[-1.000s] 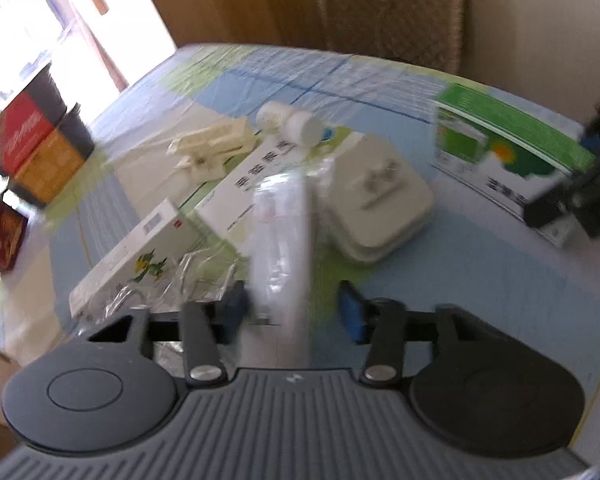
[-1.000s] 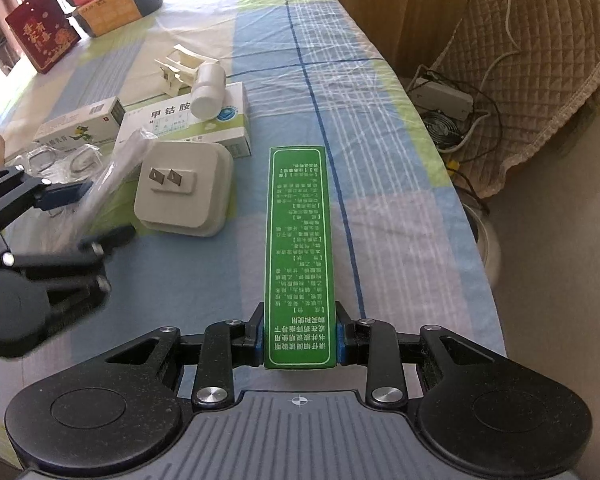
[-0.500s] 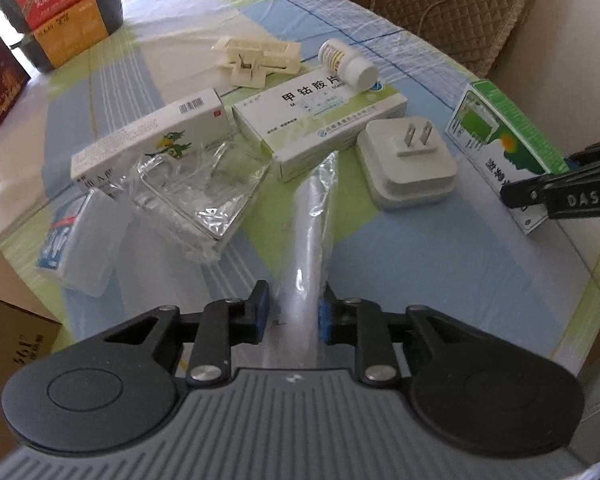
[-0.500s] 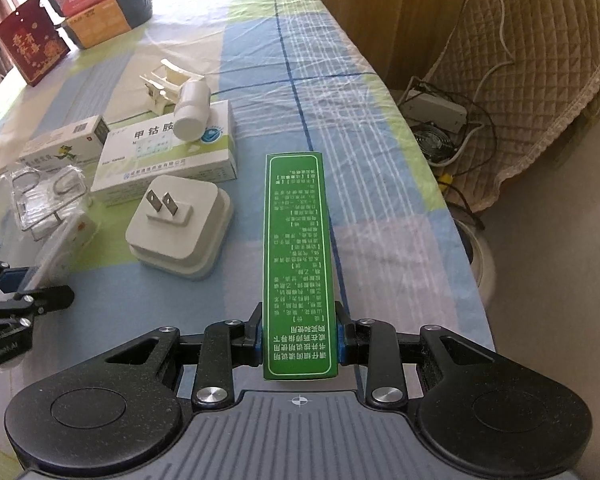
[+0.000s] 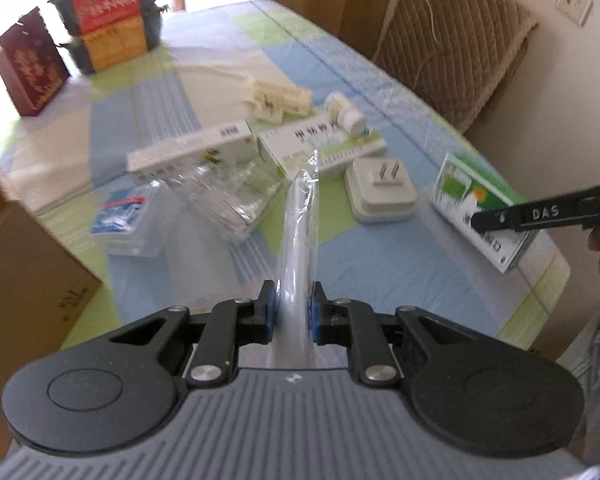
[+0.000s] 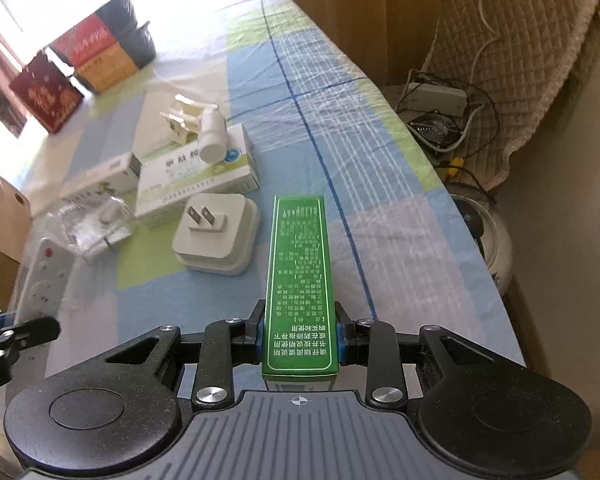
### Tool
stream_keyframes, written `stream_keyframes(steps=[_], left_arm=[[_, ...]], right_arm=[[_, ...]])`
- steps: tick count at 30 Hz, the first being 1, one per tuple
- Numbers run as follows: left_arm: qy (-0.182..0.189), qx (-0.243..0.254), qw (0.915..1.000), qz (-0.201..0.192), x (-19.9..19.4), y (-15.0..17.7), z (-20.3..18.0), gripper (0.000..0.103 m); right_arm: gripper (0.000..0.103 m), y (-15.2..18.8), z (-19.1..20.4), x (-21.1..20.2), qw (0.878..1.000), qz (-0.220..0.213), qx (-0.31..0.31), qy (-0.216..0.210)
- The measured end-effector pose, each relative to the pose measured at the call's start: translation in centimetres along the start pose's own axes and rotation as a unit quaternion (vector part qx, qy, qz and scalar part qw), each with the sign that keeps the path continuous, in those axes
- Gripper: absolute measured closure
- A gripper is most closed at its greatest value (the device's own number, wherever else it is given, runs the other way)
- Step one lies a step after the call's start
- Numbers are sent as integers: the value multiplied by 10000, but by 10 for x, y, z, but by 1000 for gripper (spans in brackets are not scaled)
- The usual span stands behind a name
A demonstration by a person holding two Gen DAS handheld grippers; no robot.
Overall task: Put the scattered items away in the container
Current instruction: 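Carry the green box and white tube with both grippers over the cardboard box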
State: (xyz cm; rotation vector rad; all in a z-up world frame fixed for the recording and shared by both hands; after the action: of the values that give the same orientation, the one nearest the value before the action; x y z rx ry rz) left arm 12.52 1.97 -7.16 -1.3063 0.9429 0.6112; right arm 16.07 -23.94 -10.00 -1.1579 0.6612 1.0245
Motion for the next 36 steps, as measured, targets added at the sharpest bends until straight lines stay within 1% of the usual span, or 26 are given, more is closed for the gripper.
stream_keyframes(steps=[8,11,14,20,23,27,36], left_arm=[[-97,-401,9987,-306,-48,7,27,90],[-199,-454,9979,-414,-64,12,37,90],[-256,-558,9969,-498,-76,15,48,90],[-348,-807,9938,-680,-101,20,71,90],[-453,-923,9916,-783,-115,21,84,90],[-639,-1140,9868,-952,-138,22,108,90],[-1324,-1528,9724,-1169,-180,30,165,90]], right_arm=[[70,8,3,-25,9964,-125,654,-524],[70,11,4,-34,9932,-171,899,-719],[70,13,13,-40,9899,-171,1022,-970],[70,10,36,-45,9847,-165,1059,-1377],[70,5,51,-47,9815,-163,1028,-1604],[70,-8,85,-49,9771,-187,811,-1958],[70,-38,171,-50,9623,-206,249,-2702]])
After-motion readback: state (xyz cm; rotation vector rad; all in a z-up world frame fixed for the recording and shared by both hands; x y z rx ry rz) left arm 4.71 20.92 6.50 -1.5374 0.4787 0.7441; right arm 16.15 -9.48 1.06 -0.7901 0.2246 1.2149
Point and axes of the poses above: each gripper's, at about its wrist camera, not at the fingertips, and x roughly the way its jaws point, z to its left, y to its underside, the point moved 1 cm from there along x, roughly the way its jaws point, and after that the axes turned 5 degrees about -y, right-handed, at the moved point
